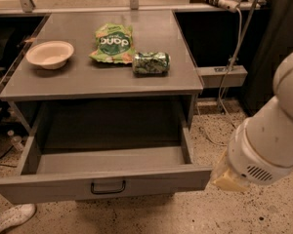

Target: Close top drawer

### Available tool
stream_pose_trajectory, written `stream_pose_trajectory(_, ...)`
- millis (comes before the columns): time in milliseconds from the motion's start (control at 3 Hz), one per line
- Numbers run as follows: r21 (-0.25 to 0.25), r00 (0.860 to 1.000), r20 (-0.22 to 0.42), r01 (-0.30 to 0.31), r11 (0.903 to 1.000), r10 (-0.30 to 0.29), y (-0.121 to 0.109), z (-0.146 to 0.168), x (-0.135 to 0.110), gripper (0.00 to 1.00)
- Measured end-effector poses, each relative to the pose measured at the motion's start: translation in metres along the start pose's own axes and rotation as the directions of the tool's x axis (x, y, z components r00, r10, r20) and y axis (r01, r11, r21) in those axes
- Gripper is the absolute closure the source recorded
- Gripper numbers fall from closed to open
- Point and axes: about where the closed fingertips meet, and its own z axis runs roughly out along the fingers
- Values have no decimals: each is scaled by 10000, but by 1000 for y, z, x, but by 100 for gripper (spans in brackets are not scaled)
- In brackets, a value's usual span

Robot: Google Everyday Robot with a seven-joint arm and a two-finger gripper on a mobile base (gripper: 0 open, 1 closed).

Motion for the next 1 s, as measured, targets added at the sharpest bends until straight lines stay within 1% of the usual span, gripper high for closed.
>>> stream_pose_trajectory(333, -409, 9990, 430, -102, 9991, 120, -6, 56, -17, 100)
stream_pose_trajectory(667, -801, 9968, 742, -253, 9965, 313, -10, 101, -30, 100)
stream_pose_trajectory(1000, -752, 9961, 810, -276, 9968, 337, -12, 102, -31, 100)
